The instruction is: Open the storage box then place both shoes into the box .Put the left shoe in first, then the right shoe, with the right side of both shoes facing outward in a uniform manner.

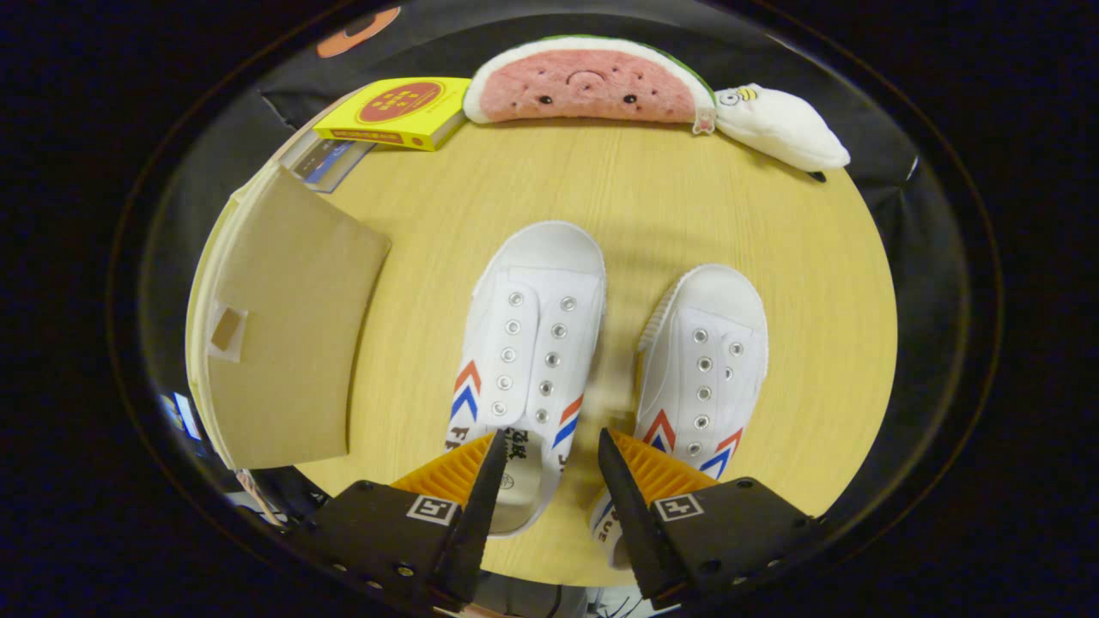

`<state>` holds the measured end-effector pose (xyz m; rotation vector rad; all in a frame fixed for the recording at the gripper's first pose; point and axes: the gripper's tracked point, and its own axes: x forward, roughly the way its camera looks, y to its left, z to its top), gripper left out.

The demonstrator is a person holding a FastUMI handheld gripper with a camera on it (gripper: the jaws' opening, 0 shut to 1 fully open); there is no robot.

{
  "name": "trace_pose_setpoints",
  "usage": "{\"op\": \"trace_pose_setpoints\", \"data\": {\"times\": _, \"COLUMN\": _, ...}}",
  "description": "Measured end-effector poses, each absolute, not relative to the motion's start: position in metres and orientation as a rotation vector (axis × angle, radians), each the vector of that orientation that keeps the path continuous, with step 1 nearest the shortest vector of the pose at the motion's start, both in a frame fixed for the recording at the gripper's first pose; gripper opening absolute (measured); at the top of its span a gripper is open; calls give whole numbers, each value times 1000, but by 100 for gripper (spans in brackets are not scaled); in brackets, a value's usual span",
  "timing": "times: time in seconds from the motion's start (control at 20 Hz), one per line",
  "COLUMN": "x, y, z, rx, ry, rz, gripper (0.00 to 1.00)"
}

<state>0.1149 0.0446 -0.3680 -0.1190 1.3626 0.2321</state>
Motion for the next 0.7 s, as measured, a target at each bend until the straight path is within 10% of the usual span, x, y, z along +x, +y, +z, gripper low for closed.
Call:
{"op": "trace_pose_setpoints", "data": {"times": 0.15, "x": 119, "y": 48, "z": -381, "rx": -86, "ry": 1401, "rz": 237, "gripper": 66}}
{"op": "trace_pose_setpoints", "data": {"times": 0.5, "x": 121, "y": 56, "z": -383, "rx": -16, "ry": 1397, "rz": 318, "gripper": 9}}
{"op": "trace_pose_setpoints", "data": {"times": 0.7, "x": 115, "y": 52, "z": -379, "rx": 105, "ry": 1368, "rz": 343, "gripper": 0}}
